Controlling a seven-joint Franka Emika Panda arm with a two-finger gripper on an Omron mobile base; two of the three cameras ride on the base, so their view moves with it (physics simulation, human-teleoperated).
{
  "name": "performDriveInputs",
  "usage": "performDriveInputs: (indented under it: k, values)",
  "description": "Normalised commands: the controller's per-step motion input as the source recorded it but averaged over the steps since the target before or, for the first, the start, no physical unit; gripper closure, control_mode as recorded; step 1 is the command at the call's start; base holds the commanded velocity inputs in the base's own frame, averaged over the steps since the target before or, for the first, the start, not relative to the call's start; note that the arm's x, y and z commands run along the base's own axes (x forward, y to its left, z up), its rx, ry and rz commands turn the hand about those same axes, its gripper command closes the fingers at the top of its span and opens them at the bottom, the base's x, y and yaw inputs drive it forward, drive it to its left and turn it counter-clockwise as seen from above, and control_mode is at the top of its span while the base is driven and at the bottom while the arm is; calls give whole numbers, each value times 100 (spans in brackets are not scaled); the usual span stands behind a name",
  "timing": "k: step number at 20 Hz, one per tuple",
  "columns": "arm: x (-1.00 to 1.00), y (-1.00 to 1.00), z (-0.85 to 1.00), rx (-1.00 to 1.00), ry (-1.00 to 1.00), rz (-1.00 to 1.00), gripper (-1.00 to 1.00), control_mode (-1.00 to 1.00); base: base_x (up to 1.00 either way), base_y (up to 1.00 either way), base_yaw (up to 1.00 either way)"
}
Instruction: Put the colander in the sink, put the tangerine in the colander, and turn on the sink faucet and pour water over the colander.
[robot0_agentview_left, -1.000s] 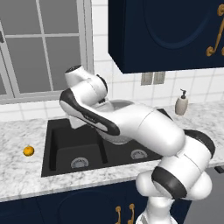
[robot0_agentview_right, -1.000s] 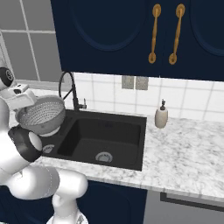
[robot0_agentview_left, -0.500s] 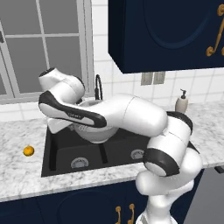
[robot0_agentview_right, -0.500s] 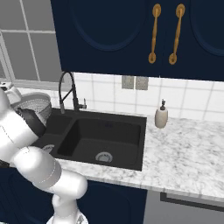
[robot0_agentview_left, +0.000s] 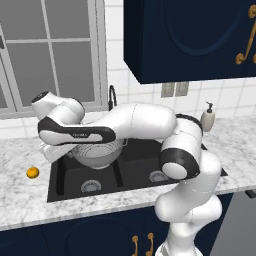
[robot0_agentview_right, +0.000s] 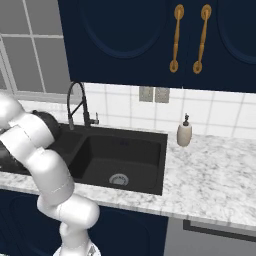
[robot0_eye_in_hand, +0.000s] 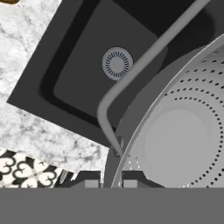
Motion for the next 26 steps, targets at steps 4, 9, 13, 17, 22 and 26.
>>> performDriveInputs:
  k: [4, 9, 13, 17, 22, 26]
  values:
    - [0, 3, -47, 0, 0, 9, 100, -100, 0, 0, 0]
    - [0, 0, -44, 0, -1, 15, 100, -100, 0, 0, 0]
    - [0, -2, -47, 0, -5, 8, 100, -100, 0, 0, 0]
    - [1, -21, -39, 4, -1, 6, 100, -100, 0, 0, 0]
    - [13, -10, -27, 4, 0, 3, 100, -100, 0, 0, 0]
    - [14, -50, -28, 16, -1, 1, 100, -100, 0, 0, 0]
